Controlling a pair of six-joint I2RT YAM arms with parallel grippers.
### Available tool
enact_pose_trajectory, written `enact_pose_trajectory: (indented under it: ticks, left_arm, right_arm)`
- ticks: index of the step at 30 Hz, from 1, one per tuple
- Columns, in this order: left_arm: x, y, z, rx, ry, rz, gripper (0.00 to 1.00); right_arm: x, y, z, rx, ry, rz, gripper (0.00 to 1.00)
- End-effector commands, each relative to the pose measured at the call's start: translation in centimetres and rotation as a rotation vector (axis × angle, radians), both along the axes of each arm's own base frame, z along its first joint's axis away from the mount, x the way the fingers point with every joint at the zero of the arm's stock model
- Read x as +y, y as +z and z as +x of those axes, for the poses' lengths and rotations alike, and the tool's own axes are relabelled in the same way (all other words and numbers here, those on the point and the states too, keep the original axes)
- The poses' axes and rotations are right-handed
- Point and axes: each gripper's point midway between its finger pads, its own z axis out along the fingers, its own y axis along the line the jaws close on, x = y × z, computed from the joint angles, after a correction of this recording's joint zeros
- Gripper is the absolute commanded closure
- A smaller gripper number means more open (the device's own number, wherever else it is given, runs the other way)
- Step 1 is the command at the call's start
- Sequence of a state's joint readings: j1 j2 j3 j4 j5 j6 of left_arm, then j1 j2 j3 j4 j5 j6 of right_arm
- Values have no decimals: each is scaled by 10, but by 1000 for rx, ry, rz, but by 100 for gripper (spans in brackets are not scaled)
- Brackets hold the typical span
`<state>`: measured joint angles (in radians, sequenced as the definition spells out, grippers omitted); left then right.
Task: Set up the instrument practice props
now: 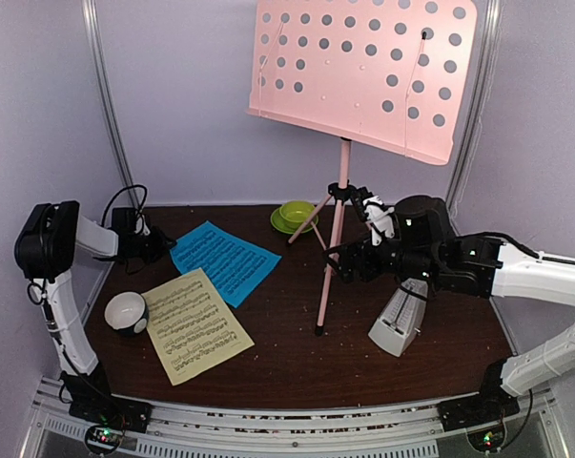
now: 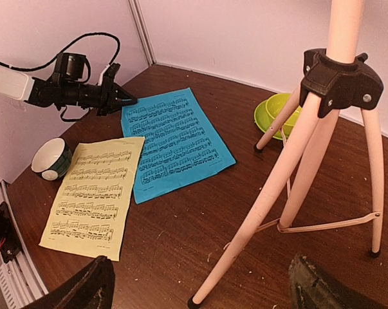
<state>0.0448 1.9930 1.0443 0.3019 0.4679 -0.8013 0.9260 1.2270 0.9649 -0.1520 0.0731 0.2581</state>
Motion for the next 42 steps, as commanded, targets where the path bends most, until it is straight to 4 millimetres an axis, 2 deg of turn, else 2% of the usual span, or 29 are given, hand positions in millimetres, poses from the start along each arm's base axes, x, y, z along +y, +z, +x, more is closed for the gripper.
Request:
enact_pose_trajectory:
  ticks: [1, 4, 12, 17, 19, 21, 29, 35, 42]
  left_arm:
    - [-15, 65, 1, -161, -156, 87, 94]
    - [-24, 92, -6, -206, -245, 156, 100]
    - [-60, 205, -44, -467, -470, 304, 100]
    - [-89, 267, -86, -602, -606, 295, 100]
    - [-100, 295, -111, -667, -661, 253, 100]
    - [-110, 312, -133, -695, -713, 219, 100]
    - [-135, 350, -224, -734, -846, 64, 100]
    - [-168, 366, -287, -731, -970, -66, 100]
    - [-170, 418, -346, -823, -1034, -228, 100]
  right_arm:
    - [12, 21, -1, -25, 50, 79, 6]
    - [15, 26, -4, -23, 72, 98, 7]
    - [20, 44, -19, -50, 166, 136, 7]
    - [26, 60, -31, -93, 282, 51, 5]
    - [28, 68, -37, -104, 327, 33, 4]
    - [27, 77, -43, -118, 362, 24, 3]
    - [29, 120, -68, -196, 504, 43, 3]
    - [31, 140, -80, -212, 565, 66, 3]
    - [27, 156, -91, -246, 617, 62, 3]
